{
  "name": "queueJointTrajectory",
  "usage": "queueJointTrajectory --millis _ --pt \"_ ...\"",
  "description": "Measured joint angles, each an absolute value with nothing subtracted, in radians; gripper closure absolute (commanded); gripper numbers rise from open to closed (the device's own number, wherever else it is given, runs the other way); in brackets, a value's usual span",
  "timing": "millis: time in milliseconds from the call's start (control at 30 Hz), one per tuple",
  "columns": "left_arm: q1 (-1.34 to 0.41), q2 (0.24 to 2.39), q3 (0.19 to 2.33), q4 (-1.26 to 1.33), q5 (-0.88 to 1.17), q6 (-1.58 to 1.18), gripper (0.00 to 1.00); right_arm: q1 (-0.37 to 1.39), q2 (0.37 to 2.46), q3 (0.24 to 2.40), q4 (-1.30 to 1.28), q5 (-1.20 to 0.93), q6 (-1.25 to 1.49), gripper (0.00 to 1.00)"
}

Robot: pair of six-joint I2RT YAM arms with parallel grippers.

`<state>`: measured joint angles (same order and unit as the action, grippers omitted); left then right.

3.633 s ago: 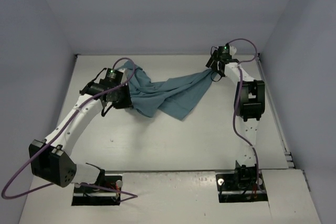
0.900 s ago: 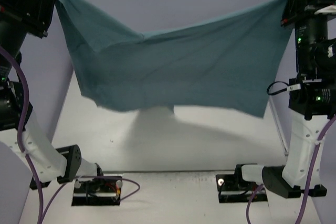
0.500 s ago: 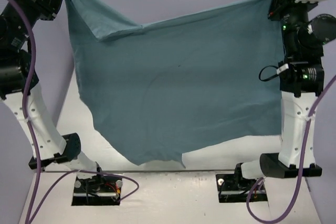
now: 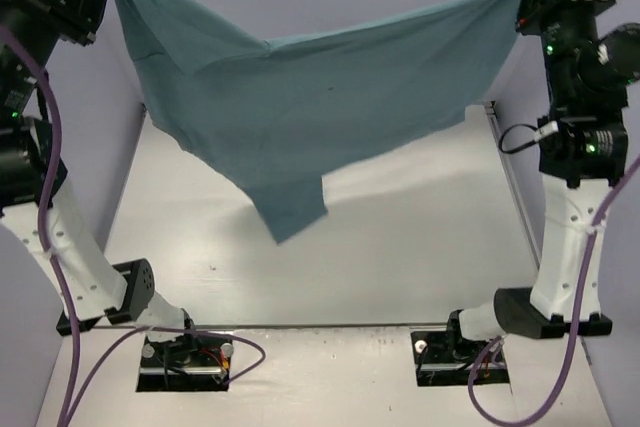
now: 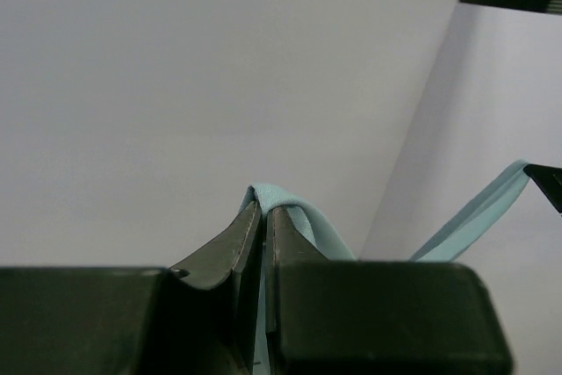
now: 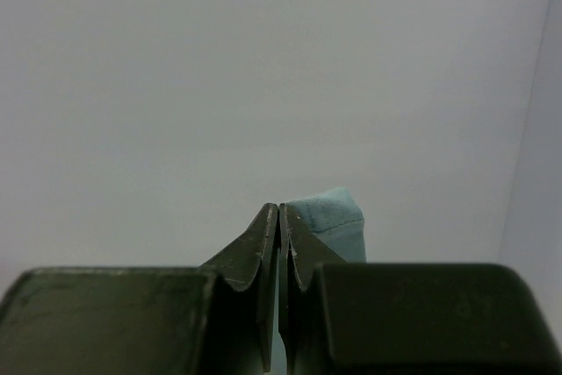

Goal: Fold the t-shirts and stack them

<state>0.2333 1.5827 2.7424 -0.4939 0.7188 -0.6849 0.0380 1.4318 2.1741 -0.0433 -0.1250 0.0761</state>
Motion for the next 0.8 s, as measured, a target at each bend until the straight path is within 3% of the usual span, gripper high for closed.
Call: queueJointTrajectory --millis 433,800 --pt "0.237 1.442 2.771 -0.499 0.748 -0.665 1.00 0.038 1.053 1.954 -0.013 -0.120 0.054 1.00" --pt "0.237 1.484 2.877 -0.516 0.760 -0.667 1.00 0.038 1.044 1.959 -0.037 -0.120 0.058 1.00"
